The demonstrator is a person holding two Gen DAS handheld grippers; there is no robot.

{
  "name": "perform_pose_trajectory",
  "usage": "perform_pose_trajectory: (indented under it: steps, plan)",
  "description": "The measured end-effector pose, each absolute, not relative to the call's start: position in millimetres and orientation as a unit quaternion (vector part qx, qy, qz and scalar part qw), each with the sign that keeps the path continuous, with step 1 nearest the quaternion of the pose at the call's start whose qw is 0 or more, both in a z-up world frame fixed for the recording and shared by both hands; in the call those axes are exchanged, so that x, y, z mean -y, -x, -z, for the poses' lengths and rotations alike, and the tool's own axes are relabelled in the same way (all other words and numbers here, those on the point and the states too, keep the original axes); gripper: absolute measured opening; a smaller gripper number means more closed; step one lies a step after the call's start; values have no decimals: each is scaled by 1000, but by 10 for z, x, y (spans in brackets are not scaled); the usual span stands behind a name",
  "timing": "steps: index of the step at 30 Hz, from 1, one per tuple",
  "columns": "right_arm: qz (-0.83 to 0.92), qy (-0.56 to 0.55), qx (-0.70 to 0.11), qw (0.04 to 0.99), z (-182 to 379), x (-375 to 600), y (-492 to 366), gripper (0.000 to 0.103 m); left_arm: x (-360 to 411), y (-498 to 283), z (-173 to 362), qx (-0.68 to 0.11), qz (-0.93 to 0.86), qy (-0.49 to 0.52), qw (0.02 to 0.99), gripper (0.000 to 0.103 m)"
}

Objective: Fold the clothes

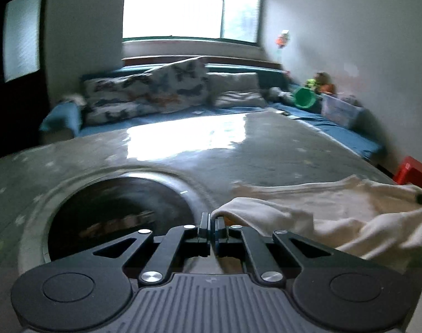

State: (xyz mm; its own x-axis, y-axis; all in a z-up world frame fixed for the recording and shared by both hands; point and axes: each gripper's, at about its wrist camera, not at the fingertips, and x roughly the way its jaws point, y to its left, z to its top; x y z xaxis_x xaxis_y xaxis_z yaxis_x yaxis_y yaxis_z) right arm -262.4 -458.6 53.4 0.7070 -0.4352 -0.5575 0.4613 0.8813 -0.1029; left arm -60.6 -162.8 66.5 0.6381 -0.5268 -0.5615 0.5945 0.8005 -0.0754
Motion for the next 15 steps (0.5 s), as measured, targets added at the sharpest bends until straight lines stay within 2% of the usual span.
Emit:
perform_pose_trajectory:
  steps: [11,15]
  plan:
    - [257,-36,-340,904,-251,4705,2552,6,1326,553,-418,-343,259,-60,901,3]
    - [260,-38,-343,902,-261,4712,2570,16,1338,565,-333,-357,253,-69,896,3]
